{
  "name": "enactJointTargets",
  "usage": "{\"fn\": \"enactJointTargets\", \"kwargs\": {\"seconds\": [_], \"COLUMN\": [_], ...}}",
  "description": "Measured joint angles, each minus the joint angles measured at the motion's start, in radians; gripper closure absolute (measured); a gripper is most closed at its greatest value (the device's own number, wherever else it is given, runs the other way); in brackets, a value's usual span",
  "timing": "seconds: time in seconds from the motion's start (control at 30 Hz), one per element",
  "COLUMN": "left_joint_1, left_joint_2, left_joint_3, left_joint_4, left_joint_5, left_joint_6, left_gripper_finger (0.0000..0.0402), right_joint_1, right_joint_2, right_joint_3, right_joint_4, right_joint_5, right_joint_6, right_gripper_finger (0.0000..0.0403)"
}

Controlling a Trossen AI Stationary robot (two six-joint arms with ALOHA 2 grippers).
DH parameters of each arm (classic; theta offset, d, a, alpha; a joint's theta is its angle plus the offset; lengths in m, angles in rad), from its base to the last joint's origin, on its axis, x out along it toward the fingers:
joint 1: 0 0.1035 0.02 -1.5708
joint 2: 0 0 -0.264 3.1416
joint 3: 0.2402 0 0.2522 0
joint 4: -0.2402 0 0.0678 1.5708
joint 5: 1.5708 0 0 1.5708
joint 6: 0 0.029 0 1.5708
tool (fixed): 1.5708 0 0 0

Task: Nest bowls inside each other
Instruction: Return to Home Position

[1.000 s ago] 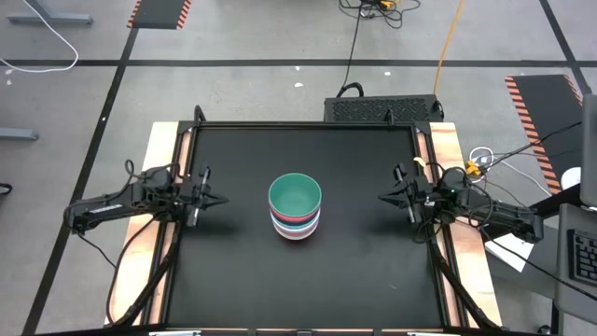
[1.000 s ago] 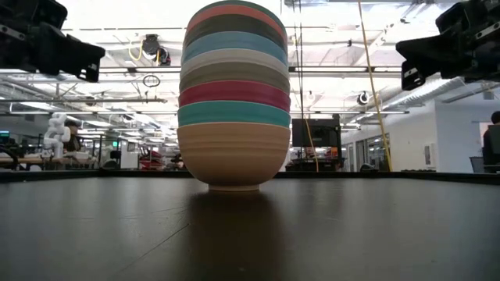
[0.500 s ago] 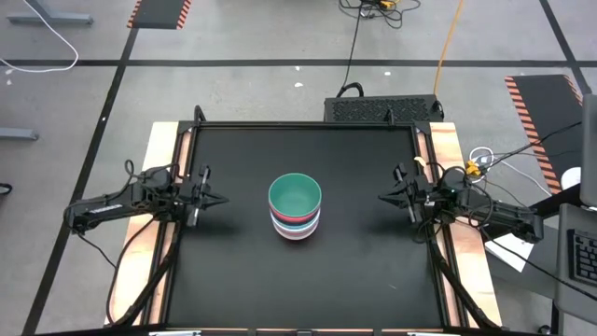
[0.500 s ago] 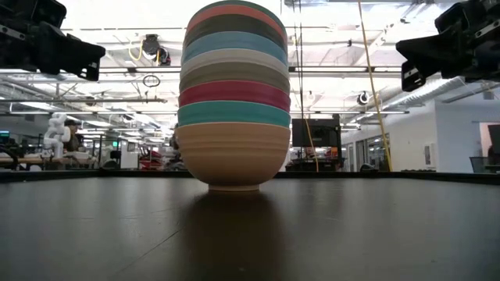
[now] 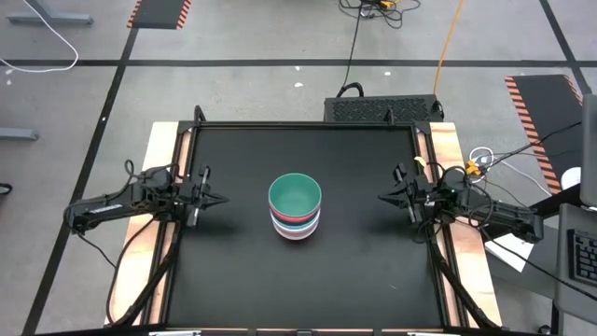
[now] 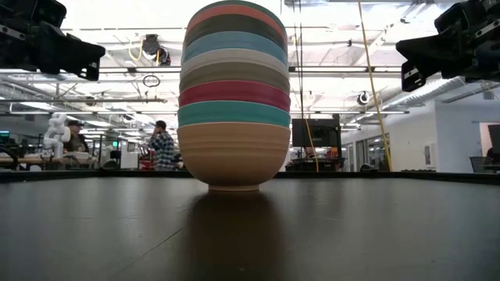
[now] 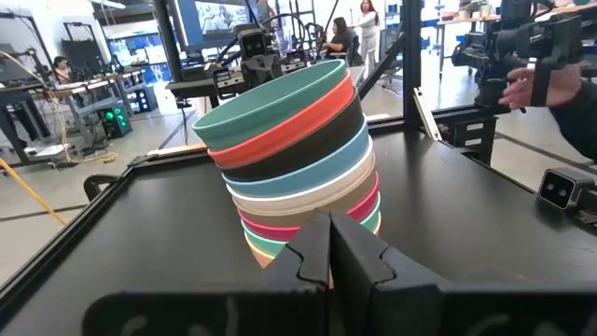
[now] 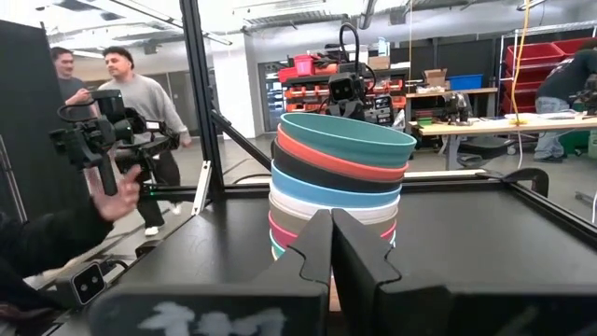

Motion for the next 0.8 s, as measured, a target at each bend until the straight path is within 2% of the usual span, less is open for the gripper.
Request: {"fn": "enactJointTargets", "kwargs": {"seconds": [0.3, 0.8], "left_joint_1": [0.000, 0.000], "left_joint_2": [0.000, 0.000], "left_joint_3": [0.000, 0.000], "left_joint_4": [0.000, 0.000], "left_joint_5": [0.000, 0.000], "left_joint_6": [0.000, 0.000], "left_gripper_finger": [0.0366, 0.0366], "right_joint_1": [0.000, 0.000], "right_joint_2": [0.000, 0.000], "right_joint_3": [0.000, 0.000], "right_joint_4": [0.000, 0.000], "right_joint_5": [0.000, 0.000], "right_joint_6": [0.000, 0.000], "right_gripper_finger": [0.0403, 0.0403]}}
